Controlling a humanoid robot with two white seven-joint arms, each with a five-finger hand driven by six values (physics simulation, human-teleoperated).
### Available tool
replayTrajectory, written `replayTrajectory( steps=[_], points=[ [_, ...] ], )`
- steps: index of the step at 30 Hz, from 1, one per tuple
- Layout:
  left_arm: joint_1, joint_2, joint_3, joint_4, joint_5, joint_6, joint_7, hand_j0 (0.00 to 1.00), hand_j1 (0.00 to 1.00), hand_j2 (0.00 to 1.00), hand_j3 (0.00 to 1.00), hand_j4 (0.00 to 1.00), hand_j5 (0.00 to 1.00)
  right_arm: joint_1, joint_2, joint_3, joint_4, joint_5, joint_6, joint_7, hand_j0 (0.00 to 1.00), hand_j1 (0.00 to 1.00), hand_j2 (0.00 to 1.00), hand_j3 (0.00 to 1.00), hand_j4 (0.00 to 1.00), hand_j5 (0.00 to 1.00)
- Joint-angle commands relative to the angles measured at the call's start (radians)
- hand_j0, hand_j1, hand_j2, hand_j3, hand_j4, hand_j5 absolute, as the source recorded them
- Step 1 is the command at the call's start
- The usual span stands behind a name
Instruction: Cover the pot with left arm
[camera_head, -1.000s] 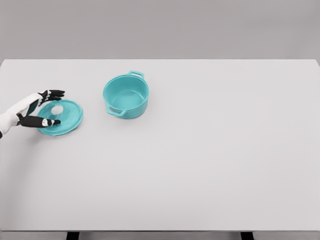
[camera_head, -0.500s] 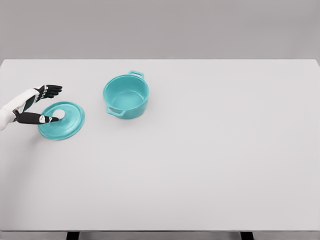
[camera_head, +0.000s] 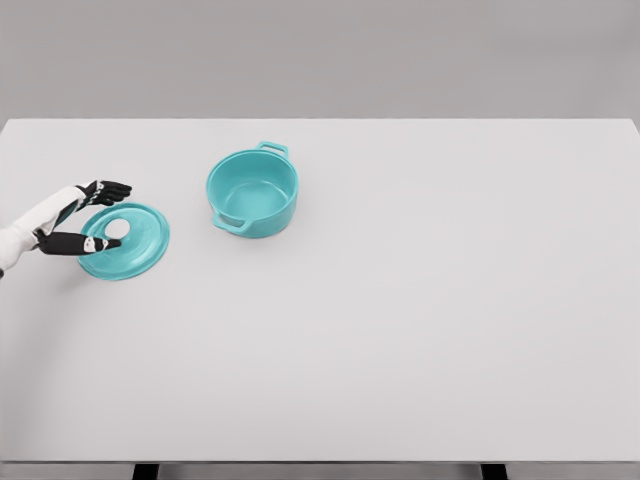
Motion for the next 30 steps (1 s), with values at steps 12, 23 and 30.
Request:
replayTrajectory(
  steps=[12, 23, 30],
  points=[
    [0.005, -0.018, 0.010, 0.009, -0.029, -0.001, 0.000, 0.80, 0.80, 0.80, 0.80, 0.80, 0.80, 0.000, 0.000, 0.000, 0.001, 0.000, 0.000, 0.000, 1.00, 1.00, 1.00, 1.00, 1.00, 1.00],
    [0.005, -0.024, 0.012, 0.014, -0.045, -0.001, 0.000, 0.70, 0.70, 0.70, 0.70, 0.70, 0.70, 0.000, 0.000, 0.000, 0.001, 0.000, 0.000, 0.000, 1.00, 1.00, 1.00, 1.00, 1.00, 1.00],
    [0.006, -0.026, 0.012, 0.011, -0.043, -0.001, 0.000, 0.64, 0.64, 0.64, 0.64, 0.64, 0.64, 0.000, 0.000, 0.000, 0.001, 0.000, 0.000, 0.000, 1.00, 1.00, 1.00, 1.00, 1.00, 1.00]
  ],
)
